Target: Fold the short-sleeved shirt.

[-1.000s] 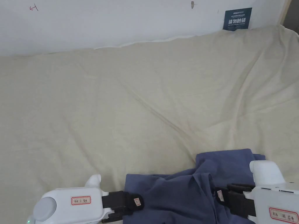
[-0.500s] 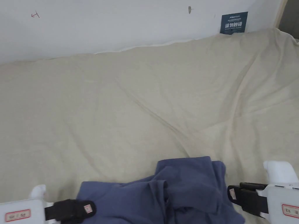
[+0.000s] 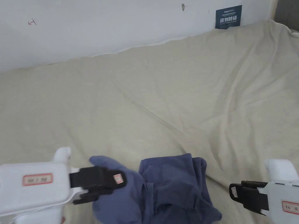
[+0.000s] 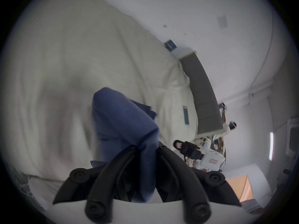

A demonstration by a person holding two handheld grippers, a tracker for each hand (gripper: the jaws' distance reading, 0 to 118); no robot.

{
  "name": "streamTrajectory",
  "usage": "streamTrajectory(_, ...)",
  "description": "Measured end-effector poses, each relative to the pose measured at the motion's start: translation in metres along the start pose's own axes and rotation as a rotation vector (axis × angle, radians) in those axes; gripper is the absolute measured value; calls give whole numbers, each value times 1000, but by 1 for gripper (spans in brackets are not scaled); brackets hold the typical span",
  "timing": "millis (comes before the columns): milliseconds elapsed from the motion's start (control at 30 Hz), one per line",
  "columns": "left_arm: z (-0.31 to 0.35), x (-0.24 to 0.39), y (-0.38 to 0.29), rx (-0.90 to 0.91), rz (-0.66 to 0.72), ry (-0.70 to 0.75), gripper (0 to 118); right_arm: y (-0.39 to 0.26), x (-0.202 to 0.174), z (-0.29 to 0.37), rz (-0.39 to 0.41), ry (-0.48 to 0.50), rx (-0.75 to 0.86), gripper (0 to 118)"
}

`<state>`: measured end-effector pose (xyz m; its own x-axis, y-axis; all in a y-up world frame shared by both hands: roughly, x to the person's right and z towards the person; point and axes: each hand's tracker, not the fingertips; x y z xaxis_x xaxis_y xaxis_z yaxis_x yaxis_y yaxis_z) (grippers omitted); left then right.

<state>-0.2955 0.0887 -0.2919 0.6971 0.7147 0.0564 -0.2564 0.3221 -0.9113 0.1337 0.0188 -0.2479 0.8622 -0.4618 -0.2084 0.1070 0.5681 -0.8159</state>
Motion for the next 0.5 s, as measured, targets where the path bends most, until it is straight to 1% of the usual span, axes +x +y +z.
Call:
streamTrajectory(33, -13, 10, 4, -6, -16, -21, 15, -1, 3, 2, -8, 2, 4, 0)
streamTrajectory(100, -50, 35, 14, -80, -39, -45, 15, -2, 11, 8, -21, 0, 7, 0)
streamTrajectory(200, -106, 54, 24, -157, -122, 46, 15, -5, 22, 17, -45, -3, 22, 0)
streamTrajectory(233, -122, 59, 23, -189, -123, 92, 15, -6, 26, 19, -52, 0, 24, 0)
streamTrajectory(267, -138, 58, 24, -209, -93, 117, 15, -7, 29, 22, -58, -2, 28, 0)
streamTrajectory(367, -169, 61, 19, -252, -67, 126, 15, -9, 40, 30, -82, -12, 42, 0)
streamTrajectory(433, -182, 64, 15, -291, -104, 132, 17, -10, 47, 32, -104, -17, 51, 0)
streamTrajectory(467, -185, 65, 12, -304, -105, 132, 25, -10, 50, 33, -113, -21, 52, 0)
streamTrajectory(500, -185, 63, 13, -323, -110, 118, 48, -10, 53, 33, -120, -24, 50, 0)
